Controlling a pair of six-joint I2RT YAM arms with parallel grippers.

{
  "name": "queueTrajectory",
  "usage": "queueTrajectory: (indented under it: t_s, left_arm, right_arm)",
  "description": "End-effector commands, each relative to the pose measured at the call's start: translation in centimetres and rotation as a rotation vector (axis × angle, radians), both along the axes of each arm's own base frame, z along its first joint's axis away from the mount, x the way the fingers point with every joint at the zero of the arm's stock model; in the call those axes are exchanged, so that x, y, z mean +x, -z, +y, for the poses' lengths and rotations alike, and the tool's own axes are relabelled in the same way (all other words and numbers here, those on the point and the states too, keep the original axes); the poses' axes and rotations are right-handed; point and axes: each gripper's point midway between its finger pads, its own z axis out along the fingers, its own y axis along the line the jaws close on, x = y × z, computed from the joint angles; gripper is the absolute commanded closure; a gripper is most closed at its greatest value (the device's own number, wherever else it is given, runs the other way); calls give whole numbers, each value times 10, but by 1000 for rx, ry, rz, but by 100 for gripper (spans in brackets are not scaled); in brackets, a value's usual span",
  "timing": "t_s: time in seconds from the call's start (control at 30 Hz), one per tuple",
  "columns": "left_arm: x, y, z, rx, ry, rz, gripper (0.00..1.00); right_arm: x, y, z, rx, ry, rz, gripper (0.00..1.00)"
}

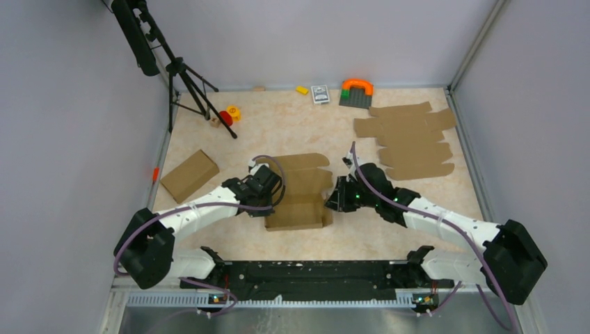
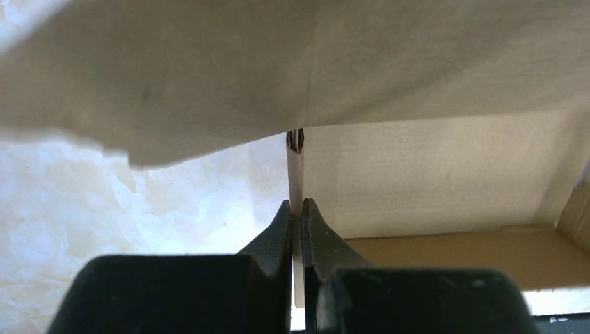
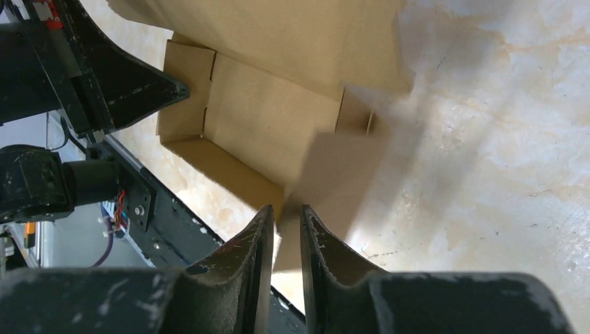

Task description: Fold the paper box

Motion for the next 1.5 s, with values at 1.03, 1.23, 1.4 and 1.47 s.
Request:
queueTrajectory:
  t_s: [1.03, 1.23, 1.4, 1.47]
  left_arm:
    - [4, -25, -22, -249, 28, -45, 100]
    - [0, -37, -25, -357, 40, -30, 100]
    - [-2, -43, -27, -398, 49, -30, 100]
    - [-2, -45, -30, -415, 58, -31, 100]
  right_arm:
    - [13, -4, -114, -107, 420, -44, 53]
    - [16, -7, -130, -87, 548, -28, 38]
    - [12, -17, -111, 50, 465, -46, 39]
    - [5, -26, -86, 151, 336, -42, 38]
